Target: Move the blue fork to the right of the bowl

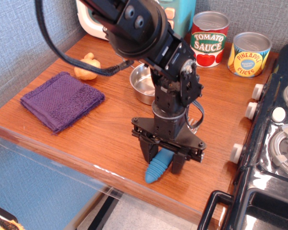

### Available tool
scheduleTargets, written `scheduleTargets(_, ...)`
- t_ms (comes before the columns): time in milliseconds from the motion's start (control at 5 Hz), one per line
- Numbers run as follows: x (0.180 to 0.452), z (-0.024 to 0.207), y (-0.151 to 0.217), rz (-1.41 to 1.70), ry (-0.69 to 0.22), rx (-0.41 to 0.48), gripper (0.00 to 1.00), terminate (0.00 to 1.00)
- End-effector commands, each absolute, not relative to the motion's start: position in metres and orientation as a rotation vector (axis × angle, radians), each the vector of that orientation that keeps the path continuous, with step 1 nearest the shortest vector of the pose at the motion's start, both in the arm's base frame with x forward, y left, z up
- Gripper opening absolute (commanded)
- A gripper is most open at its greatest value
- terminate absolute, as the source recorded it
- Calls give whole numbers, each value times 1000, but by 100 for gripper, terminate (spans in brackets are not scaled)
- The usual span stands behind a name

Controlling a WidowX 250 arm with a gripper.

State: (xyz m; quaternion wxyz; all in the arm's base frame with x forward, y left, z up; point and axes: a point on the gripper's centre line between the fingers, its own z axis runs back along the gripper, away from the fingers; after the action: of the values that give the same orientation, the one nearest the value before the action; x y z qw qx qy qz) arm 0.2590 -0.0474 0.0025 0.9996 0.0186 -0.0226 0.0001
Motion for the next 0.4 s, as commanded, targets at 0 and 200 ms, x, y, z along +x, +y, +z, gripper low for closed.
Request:
scheduleTargets(0,254,-4,-37,-16,23,40,0,0)
scheduleTargets(200,250,10,-45,-91,0,16,0,0)
